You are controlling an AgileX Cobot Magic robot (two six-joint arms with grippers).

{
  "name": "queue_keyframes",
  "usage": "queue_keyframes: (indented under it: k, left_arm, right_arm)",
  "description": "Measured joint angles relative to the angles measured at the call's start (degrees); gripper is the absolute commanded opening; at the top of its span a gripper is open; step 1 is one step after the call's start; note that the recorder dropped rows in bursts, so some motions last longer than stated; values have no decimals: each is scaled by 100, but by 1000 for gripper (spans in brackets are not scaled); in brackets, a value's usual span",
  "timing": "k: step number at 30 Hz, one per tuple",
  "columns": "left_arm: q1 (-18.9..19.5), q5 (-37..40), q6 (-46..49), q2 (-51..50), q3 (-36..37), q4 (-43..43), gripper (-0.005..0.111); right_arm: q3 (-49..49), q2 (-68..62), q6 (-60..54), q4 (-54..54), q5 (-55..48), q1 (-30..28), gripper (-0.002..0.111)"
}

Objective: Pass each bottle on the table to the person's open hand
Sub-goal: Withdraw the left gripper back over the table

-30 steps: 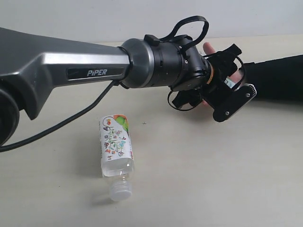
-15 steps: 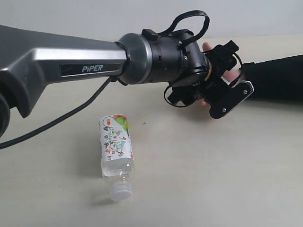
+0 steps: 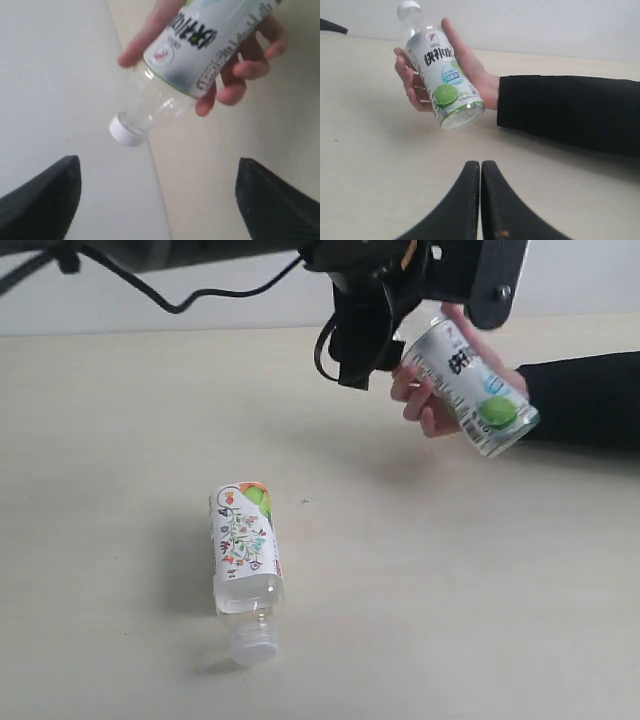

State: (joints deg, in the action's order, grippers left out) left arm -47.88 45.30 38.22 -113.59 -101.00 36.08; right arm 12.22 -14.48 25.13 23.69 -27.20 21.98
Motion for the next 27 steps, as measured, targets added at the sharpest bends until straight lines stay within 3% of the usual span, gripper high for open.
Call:
queue_keyframes:
  k: [1, 2, 3, 9, 13, 17, 21, 27]
  left_arm:
    - [0, 223, -530, 152, 0, 0, 38]
    - [0, 373, -929, 276, 0, 0, 7]
    - [0, 562, -1309, 408, 0, -24, 1]
    - [25, 1130, -2223, 818, 0, -693, 3]
    - [279, 1199, -2078, 1129, 161, -2398, 3]
    - [679, 882, -1860, 1595, 915, -3641, 3]
    - [1019, -157, -1758, 2265, 2271, -4467, 3]
    - [1174, -2992, -1620, 3917, 4826, -5259, 3]
  right_arm:
    - [0, 0, 0, 0, 0, 0, 1]
    - [0, 0, 0, 0, 0, 0, 1]
    - [0, 0, 0, 0, 0, 0, 1]
    - [0, 0, 0, 0, 0, 0, 1]
    - [0, 0, 0, 0, 0, 0, 1]
    - [0, 0, 0, 0, 0, 0, 1]
    - [0, 0, 0, 0, 0, 0, 1]
    - [0, 0, 0, 0, 0, 0, 1]
